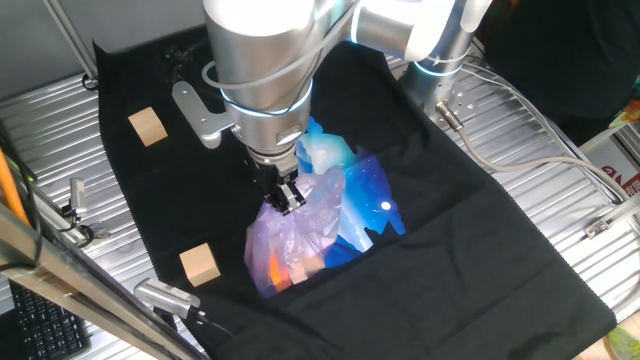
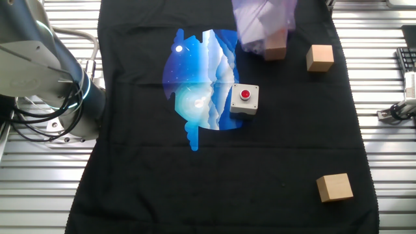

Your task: Pick up a bag of things

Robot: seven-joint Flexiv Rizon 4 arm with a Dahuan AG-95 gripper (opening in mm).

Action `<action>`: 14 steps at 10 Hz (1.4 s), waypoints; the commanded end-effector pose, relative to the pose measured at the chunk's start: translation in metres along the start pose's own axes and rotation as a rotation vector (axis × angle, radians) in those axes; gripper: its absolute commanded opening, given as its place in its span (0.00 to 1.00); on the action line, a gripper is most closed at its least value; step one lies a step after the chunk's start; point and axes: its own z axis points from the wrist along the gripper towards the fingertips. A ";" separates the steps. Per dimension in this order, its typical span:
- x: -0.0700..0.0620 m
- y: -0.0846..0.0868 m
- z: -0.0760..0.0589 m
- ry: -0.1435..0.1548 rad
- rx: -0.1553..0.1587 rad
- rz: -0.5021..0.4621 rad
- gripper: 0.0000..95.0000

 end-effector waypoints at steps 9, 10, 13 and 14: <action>-0.002 0.004 0.031 0.000 -0.007 0.001 0.00; -0.003 0.005 0.037 0.001 -0.007 0.000 0.00; -0.013 0.010 0.052 0.005 -0.009 0.004 0.00; -0.014 0.011 0.057 0.002 -0.008 0.004 0.00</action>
